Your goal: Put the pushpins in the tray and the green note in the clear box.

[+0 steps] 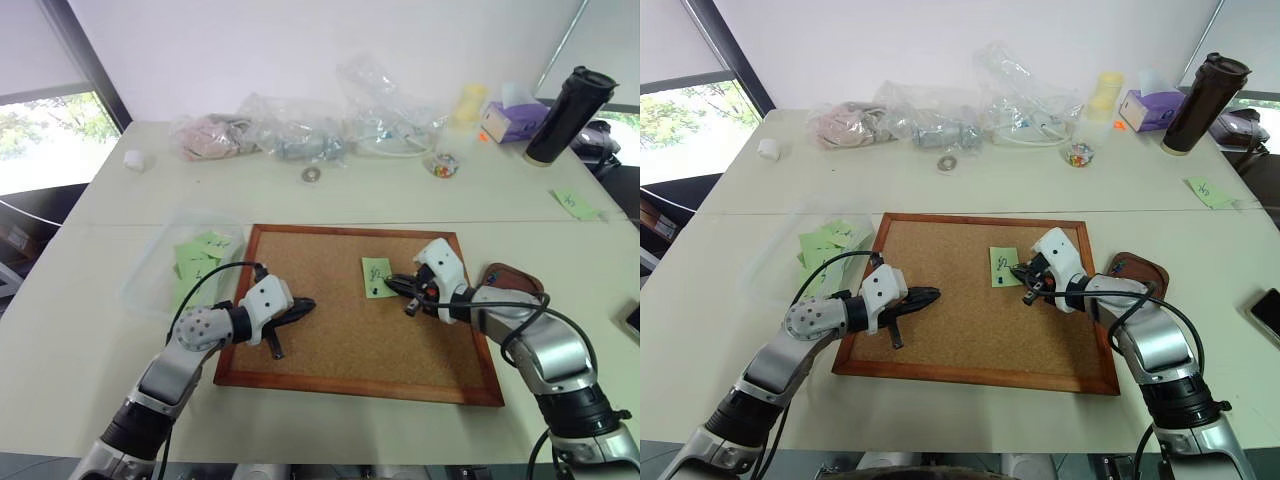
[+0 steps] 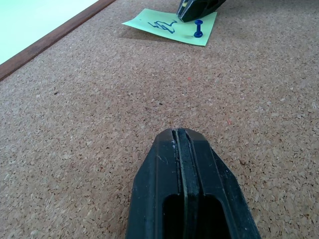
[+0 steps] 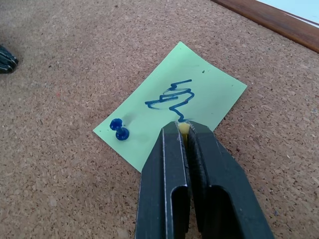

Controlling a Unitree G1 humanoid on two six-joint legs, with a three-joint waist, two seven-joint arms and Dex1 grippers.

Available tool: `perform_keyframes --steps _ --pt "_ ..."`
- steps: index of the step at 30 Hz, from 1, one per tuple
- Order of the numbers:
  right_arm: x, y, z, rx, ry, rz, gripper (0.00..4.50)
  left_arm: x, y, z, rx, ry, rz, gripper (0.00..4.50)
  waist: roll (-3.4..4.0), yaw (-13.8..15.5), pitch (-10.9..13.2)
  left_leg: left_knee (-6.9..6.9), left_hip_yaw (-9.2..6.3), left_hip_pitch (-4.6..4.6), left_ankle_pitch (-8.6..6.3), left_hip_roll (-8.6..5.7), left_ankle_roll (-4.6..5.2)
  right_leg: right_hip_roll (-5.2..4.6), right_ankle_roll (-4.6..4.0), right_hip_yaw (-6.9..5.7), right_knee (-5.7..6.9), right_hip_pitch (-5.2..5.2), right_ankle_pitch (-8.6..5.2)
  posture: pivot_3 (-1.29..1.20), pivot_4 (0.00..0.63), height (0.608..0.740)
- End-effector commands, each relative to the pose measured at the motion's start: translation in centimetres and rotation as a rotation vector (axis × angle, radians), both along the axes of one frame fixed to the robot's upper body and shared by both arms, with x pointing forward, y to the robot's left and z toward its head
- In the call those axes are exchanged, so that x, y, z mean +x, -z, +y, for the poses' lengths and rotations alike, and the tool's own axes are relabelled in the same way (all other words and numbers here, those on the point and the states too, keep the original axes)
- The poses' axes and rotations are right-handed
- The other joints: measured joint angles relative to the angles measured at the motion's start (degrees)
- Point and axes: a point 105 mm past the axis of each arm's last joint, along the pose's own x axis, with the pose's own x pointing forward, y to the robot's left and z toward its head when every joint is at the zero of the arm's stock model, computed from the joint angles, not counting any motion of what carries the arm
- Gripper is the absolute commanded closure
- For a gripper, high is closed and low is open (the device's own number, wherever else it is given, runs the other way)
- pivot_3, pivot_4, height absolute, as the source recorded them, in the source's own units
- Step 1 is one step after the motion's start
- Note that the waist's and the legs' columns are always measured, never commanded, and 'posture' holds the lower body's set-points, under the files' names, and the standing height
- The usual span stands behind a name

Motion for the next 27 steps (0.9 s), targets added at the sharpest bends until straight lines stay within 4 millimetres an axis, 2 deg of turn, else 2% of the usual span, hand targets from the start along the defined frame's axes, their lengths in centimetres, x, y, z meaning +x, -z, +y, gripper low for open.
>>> perform_keyframes --steps 1,3,6,8,11,15,19,23,27 --pt "0.7 -4.3 -1.6 0.087 0.087 -0.132 4.44 -1.2 3.1 0.6 0.07 -0.007 0.12 4.5 -0.01 0.1 0.0 0.0 0.0 -0.03 0.0 0.0 0.0 0.0 0.0 0.0 0.0 -0.03 0.0 0.0 0.15 0.74" --pt "0.8 -5.9 -2.8 0.135 0.135 -0.164 4.44 -1.2 3.1 0.6 0.07 -0.007 0.124 4.5 0.04 0.2 0.0 0.0 0.0 -0.09 0.0 0.0 -0.01 0.0 0.0 0.0 0.01 -0.09 0.0 0.0 0.15 0.74" --pt "0.8 -9.5 -6.5 0.254 0.28 -0.245 4.44 -1.2 3.1 0.6 0.067 -0.006 0.127 4.5 0.01 0.3 0.0 0.01 0.01 -0.09 0.0 0.0 0.0 -0.02 0.0 0.01 0.0 -0.07 0.0 0.0 0.15 0.74" --pt "0.4 -10.0 -9.3 0.277 0.366 -0.251 4.44 -1.1 3.1 0.5 0.066 -0.003 0.127 4.5 -0.01 0.4 0.0 -0.01 0.0 -0.06 -0.01 0.0 0.0 -0.02 0.0 0.0 -0.01 -0.04 0.0 0.0 0.15 0.74" --pt "-0.5 -9.0 -12.3 0.254 0.457 -0.222 4.44 -1.1 3.2 0.4 0.064 0.003 0.128 4.5 -0.01 0.3 0.0 -0.14 -0.02 -0.02 -0.1 0.01 0.18 0.0 0.0 -0.01 -0.01 -0.04 0.0 0.0 0.15 0.74" --pt "-2.1 -5.7 -15.6 0.13 0.533 -0.148 4.44 -1.0 3.2 0.2 0.066 0.016 0.127 4.5 0.02 0.3 0.0 -0.1 0.02 0.0 -0.15 0.01 0.27 -0.01 0.0 0.02 -0.01 0.01 0.0 0.0 0.15 0.74" --pt "-3.0 -3.3 -16.6 0.114 0.556 -0.087 4.44 -1.0 3.3 0.2 0.067 0.024 0.128 4.5 0.11 0.3 -0.1 -0.07 0.05 0.09 -0.16 0.01 0.3 0.0 0.0 0.03 -0.01 0.11 0.0 0.0 0.15 0.74" --pt "-3.1 -2.5 -16.5 0.126 0.559 -0.069 4.44 -1.0 3.3 0.1 0.069 0.03 0.127 4.5 0.17 0.3 -0.1 -0.07 0.05 0.16 -0.16 0.01 0.31 0.01 0.0 0.04 -0.01 0.18 0.0 0.0 0.15 0.74" --pt "-3.4 -1.8 -16.6 0.135 0.559 -0.05 3.14 -1.0 3.3 0.2 0.071 0.031 0.125 4.5 0.16 0.4 -0.1 -0.06 0.04 0.15 -0.17 0.01 0.31 0.01 0.0 0.04 -0.01 0.18 0.0 0.0 0.15 0.74"
